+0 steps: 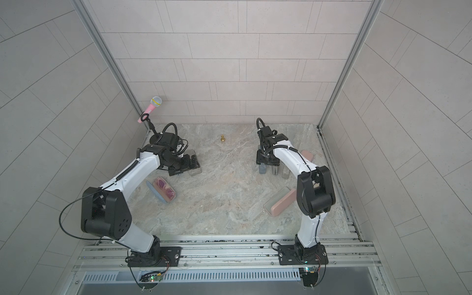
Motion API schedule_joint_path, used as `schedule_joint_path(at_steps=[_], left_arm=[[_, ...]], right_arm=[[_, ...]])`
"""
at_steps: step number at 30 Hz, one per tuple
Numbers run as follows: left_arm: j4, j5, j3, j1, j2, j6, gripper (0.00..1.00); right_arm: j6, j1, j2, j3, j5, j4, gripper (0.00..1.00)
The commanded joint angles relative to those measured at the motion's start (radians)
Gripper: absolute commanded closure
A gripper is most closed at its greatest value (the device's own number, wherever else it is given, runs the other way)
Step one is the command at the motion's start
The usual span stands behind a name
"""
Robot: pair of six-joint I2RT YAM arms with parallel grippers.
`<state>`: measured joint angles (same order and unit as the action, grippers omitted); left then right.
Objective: Close the glasses case
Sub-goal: Place the glasses case at the center of the board, then move the glasses case to the center of the board.
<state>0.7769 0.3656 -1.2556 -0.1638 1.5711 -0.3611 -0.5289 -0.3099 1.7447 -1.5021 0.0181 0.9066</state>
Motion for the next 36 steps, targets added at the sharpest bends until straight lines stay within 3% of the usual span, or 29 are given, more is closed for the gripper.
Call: schedule_joint_path(at_steps=[1, 9, 15, 32, 36], left_arm=[[0.002, 0.009, 0.011, 0.004, -0.04, 0.015, 0.0], [-0.005, 0.029, 0.016, 0.004, -0.051, 0.01, 0.0], [-0.01, 0.041, 0.019, 0.003, -0.052, 0.007, 0.0], [-0.011, 0.053, 0.023, 0.003, -0.029, 0.005, 0.0], [-0.011, 0.055, 0.023, 0.002, -0.029, 0.005, 0.0]], right_arm=[[-0.069, -0.026, -0.117, 0.079, -0.101, 0.106, 0.31], [-0.257, -0.029, -0.437, 0.365, -0.2, 0.113, 0.27], [-0.322, -0.029, -0.565, 0.528, -0.191, 0.08, 0.24], [-0.359, -0.029, -0.529, 0.722, -0.07, -0.054, 0.26], [-0.371, -0.029, -0.527, 0.761, -0.048, -0.087, 0.35]])
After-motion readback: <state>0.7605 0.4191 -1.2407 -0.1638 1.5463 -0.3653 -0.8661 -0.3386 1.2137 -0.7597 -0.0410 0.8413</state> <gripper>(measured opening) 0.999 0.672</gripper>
